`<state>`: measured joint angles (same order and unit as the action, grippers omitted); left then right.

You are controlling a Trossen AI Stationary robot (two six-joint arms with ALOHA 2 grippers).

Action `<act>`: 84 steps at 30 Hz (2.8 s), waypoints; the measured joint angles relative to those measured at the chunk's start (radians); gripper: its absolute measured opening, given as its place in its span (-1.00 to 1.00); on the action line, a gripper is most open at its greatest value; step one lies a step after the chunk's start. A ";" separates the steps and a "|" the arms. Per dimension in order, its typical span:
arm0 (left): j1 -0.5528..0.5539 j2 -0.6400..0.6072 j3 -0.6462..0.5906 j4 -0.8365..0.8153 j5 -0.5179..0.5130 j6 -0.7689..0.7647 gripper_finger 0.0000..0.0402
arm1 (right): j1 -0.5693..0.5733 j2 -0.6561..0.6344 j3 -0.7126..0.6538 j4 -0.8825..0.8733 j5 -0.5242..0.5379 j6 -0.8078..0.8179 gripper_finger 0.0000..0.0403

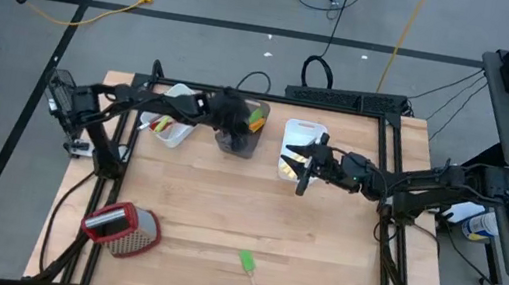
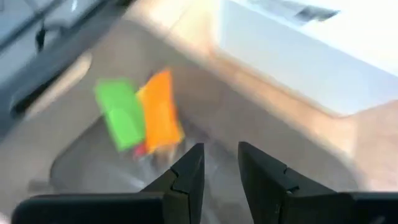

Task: Pick & Place Kitchen Items
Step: Put the green spatula into the black bin

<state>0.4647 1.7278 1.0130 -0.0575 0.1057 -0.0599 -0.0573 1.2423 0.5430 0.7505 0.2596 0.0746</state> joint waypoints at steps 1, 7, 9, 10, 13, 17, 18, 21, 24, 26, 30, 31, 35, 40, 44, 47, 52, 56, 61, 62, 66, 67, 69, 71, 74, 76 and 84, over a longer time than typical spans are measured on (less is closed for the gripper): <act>-0.011 -0.012 0.001 0.006 0.004 0.017 -0.48 | 0.000 0.000 0.000 -0.001 0.000 0.000 -0.30; -0.100 -0.089 0.001 0.006 0.008 0.136 -0.48 | 0.000 0.000 0.000 -0.001 0.000 0.000 -0.30; -0.139 -0.101 0.001 0.011 0.009 0.181 -0.48 | 0.000 0.000 0.000 -0.001 0.000 0.000 -0.30; -0.158 -0.106 0.001 0.007 0.009 0.200 -0.48 | 0.000 0.000 0.000 -0.001 0.000 0.000 -0.30; -0.216 -0.108 0.001 0.007 0.010 0.248 -0.48 | 0.000 0.000 0.000 -0.001 0.000 0.000 -0.30; -0.293 -0.107 0.001 0.001 0.010 0.285 -0.48 | 0.000 0.000 -0.001 -0.001 0.000 0.001 -0.30; -0.312 -0.107 0.001 0.001 0.010 0.289 -0.48 | 0.000 0.000 -0.001 -0.002 0.000 0.007 -0.30; -0.367 -0.107 0.001 0.001 0.010 0.294 -0.48 | 0.000 0.000 -0.001 -0.002 0.000 0.019 -0.30; -0.422 -0.107 0.001 0.001 0.029 0.319 -0.48 | 0.000 0.000 -0.001 -0.006 0.000 0.022 -0.30; -0.460 -0.107 0.001 0.001 0.046 0.332 -0.48 | 0.000 0.000 -0.001 -0.015 0.000 0.022 -0.30; -0.542 -0.107 0.001 0.001 0.054 0.348 -0.48 | 0.000 0.000 -0.001 -0.047 -0.001 0.048 -0.30; -0.560 -0.107 0.001 0.002 0.054 0.348 -0.48 | 0.000 0.000 -0.001 -0.053 -0.001 0.068 -0.30; -0.626 -0.107 0.001 0.001 0.053 0.338 -0.44 | 0.000 0.000 -0.001 -0.060 -0.014 0.138 -0.30; -0.689 -0.107 0.001 0.019 0.052 0.358 -0.21 | 0.000 0.000 -0.001 -0.044 -0.106 0.150 -0.30; -0.716 -0.080 0.002 0.087 0.066 0.388 0.01 | 0.000 0.000 -0.001 -0.044 -0.131 0.149 -0.30; -0.719 -0.020 0.002 0.151 0.131 0.387 0.13 | 0.000 0.000 -0.001 -0.035 -0.130 0.139 -0.30; -0.709 0.094 0.001 0.296 0.289 0.336 0.21 | -0.001 0.000 -0.001 -0.037 -0.130 0.133 -0.30; -0.706 0.183 0.008 0.417 0.348 0.299 0.21 | 0.000 0.000 -0.001 -0.037 -0.131 0.131 -0.30; -0.702 0.294 0.007 0.498 0.388 0.317 0.21 | 0.000 0.000 -0.001 -0.037 -0.131 0.130 -0.30; -0.699 0.312 0.006 0.509 0.398 0.315 0.21 | 0.000 0.000 -0.001 -0.037 -0.131 0.130 -0.30; -0.694 0.372 0.007 0.549 0.416 0.325 0.21 | 0.000 0.000 -0.001 -0.047 -0.133 0.130 -0.30; -0.695 0.386 0.007 0.572 0.416 0.340 0.21 | 0.000 0.000 -0.001 -0.046 -0.133 0.130 -0.30; -0.694 0.407 0.007 0.591 0.417 0.366 0.21 | 0.000 0.000 -0.001 -0.045 -0.133 0.130 -0.30; -0.690 0.435 0.019 0.610 0.426 0.384 0.21 | 0.000 0.000 -0.001 -0.047 -0.133 0.130 -0.30; -0.685 0.470 0.031 0.621 0.443 0.367 0.21 | 0.000 0.000 -0.001 -0.046 -0.134 0.130 -0.30; -0.685 0.489 0.033 0.631 0.450 0.355 0.21 | 0.000 0.000 -0.001 -0.050 -0.134 0.130 -0.30; -0.676 0.506 0.034 0.595 0.433 0.368 -0.20 | 0.000 0.000 -0.001 -0.053 -0.134 0.130 -0.30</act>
<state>-0.2114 2.2339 1.0470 0.5371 0.5387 0.3083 -0.0574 1.2419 0.5423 0.6980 0.1257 0.2047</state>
